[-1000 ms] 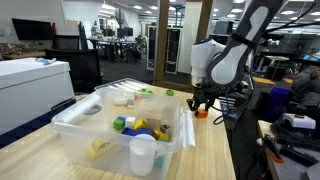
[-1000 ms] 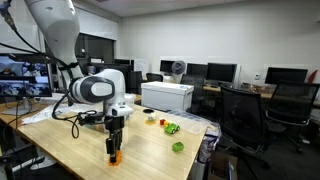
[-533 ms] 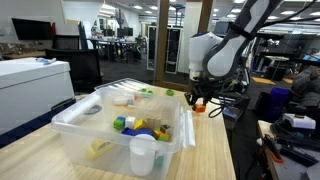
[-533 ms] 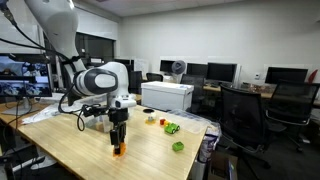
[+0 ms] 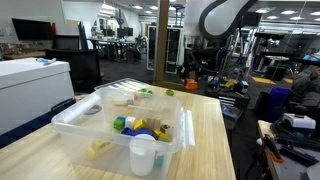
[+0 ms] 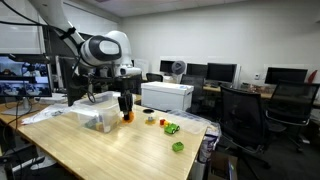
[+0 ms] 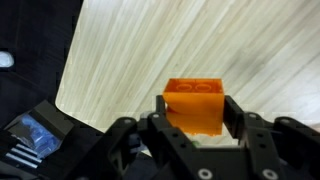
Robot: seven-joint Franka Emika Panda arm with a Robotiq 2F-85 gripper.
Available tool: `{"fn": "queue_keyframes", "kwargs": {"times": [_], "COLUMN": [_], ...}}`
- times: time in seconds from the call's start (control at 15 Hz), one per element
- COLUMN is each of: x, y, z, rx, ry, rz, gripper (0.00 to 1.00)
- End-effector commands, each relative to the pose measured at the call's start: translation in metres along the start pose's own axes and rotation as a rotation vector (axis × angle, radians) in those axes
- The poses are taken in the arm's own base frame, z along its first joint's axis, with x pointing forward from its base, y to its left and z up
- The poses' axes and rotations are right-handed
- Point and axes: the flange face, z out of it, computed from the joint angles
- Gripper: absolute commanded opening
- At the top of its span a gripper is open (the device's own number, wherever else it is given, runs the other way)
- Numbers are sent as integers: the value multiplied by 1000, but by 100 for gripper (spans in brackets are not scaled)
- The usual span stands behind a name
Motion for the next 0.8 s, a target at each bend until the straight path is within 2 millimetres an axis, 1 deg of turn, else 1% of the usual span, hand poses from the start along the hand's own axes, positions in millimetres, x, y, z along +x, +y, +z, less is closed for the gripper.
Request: {"fn": "queue_keyframes", "kwargs": {"times": [0.0, 0.13, 0.33, 0.47, 0.6, 0.67, 0.73], "x": [3, 0, -16, -34, -58, -74, -94], "y": [-14, -31, -65, -91, -118, -132, -150], "z": [-45, -70, -98, -110, -117, -119, -119], "rx": [30, 65, 114, 140, 162, 171, 179], "ry": [58, 102, 148, 162, 166, 165, 160], "rz": [-12, -53, -139, -205, -286, -333, -396], "gripper": [32, 32, 32, 32, 32, 32, 32]}}
